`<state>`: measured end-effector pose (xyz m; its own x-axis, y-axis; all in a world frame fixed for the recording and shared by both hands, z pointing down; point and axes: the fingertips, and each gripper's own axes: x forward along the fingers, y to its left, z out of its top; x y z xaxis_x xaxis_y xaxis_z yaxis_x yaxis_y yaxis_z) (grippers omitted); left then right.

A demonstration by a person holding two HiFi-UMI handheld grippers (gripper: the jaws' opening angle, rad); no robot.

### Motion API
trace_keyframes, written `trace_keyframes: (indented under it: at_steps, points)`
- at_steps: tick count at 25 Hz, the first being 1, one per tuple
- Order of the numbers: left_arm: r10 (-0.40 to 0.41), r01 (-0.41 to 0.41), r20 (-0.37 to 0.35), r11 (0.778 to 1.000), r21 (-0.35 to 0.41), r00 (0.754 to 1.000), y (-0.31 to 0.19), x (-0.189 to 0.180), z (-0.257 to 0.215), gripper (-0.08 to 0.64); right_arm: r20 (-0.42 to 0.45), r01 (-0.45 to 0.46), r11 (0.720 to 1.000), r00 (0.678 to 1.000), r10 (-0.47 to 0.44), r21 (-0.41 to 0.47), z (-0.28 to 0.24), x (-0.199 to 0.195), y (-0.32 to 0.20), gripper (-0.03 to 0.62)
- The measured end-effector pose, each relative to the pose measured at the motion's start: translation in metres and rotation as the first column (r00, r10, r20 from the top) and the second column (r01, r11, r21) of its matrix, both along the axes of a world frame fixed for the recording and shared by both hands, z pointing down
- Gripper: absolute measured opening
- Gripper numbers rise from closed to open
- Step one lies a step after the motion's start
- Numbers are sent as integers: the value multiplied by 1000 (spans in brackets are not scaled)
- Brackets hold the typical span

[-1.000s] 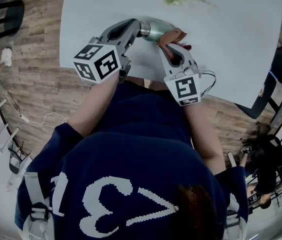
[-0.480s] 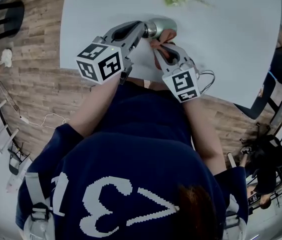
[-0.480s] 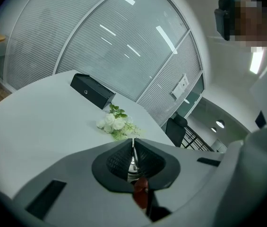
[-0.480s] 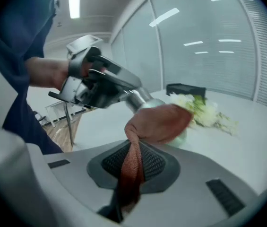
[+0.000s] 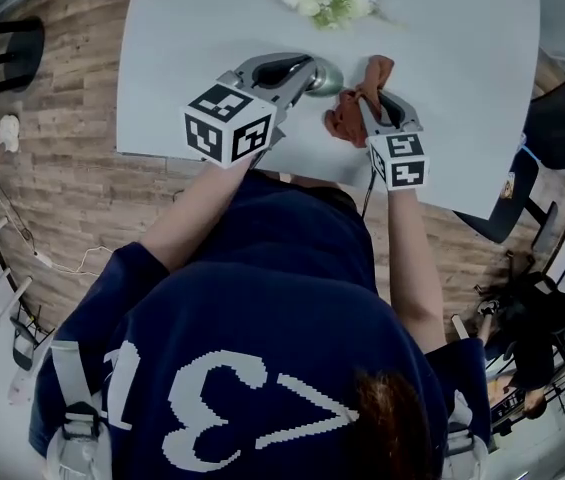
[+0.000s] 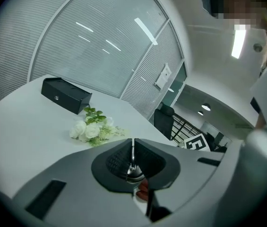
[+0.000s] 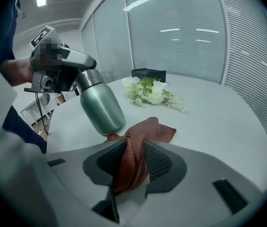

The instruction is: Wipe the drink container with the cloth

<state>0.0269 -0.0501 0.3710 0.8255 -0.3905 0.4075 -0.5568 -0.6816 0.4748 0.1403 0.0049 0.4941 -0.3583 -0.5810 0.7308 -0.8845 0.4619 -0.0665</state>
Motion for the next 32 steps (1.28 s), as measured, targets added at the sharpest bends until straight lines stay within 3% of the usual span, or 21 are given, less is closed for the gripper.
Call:
trace_keyframes:
  at_steps: [3, 5, 8, 10, 12, 14, 18, 20, 23, 32]
  points:
    - [83, -83, -13, 997, 3, 996, 10, 24, 0, 25, 16, -8, 1000, 1000, 8, 12, -13, 5, -3, 197]
    - [123, -122, -2, 992, 27, 992, 14, 37, 1, 25, 35, -32, 998, 999, 31, 50, -32, 11, -8, 199]
    - [152, -155, 35, 982, 113, 988, 12, 44, -6, 26, 97, -81, 988, 993, 68, 131, -70, 20, -20, 199]
    - [146, -151, 41, 967, 204, 988, 6, 42, -24, 26, 193, -140, 968, 976, 100, 206, -107, 24, -30, 198]
    - [125, -127, 27, 942, 310, 992, -1, 36, -50, 25, 296, -217, 928, 947, 124, 303, -151, 29, -39, 164]
    - [99, -89, -4, 911, 402, 995, -8, 26, -80, 25, 384, -301, 863, 913, 138, 406, -197, 36, -44, 47]
    - [17, 27, -76, 836, 548, 997, -24, 1, -142, 20, 487, -404, 748, 865, 124, 527, -274, 45, -47, 25]
    - [-29, 80, -95, 804, 589, 995, -30, -11, -164, 18, 494, -417, 714, 862, 114, 562, -301, 49, -45, 25]
    - [-81, 140, -123, 773, 619, 989, -34, -25, -186, 18, 451, -392, 685, 886, 103, 614, -324, 50, -40, 25]
    - [-138, 199, -144, 739, 644, 980, -32, -45, -205, 18, 408, -365, 670, 907, 100, 647, -338, 43, -36, 25]
